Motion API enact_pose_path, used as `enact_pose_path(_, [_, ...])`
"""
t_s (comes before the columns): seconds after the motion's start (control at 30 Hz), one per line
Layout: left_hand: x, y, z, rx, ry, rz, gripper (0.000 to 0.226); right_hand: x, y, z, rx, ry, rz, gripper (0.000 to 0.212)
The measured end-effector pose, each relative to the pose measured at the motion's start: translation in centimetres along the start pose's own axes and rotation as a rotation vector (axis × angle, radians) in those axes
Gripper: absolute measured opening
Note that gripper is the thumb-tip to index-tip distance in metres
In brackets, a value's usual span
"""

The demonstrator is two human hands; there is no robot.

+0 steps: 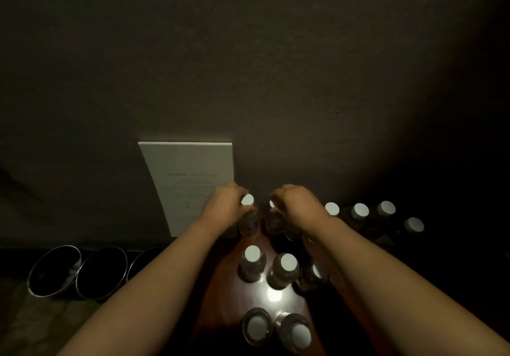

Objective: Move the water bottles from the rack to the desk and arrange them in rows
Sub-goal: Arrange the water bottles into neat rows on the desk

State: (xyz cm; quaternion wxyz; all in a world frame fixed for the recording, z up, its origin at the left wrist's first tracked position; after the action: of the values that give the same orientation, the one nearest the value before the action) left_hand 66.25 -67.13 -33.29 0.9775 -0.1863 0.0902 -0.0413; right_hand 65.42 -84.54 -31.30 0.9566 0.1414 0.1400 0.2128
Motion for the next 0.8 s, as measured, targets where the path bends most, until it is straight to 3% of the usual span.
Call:
enact_pose_path(0.27, [-0.10, 0.22, 0.25, -0.015, 0.089, -0.160, 0.049, 0.09, -0.34, 0.62, 0.024, 0.109, 0.041, 0.047])
enact_pose_path(0.8, [0.36, 0.01, -0.31, -0.032, 0.004, -0.097, 0.047, 0.79, -0.12, 0.20, 0.017, 0.007, -0.033, 0.036])
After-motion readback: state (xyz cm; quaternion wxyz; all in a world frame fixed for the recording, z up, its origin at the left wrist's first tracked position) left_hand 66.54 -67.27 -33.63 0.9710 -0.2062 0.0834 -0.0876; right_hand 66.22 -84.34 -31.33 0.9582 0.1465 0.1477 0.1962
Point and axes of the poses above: each hand's wrist, its own x-axis towards the middle knuckle, its own z-axis out of the back of the hand, y = z × x, the point moved 4 cm from there along x, towards the middle knuckle, and after that the axes turned 4 degrees about z, right-handed, at the moved point
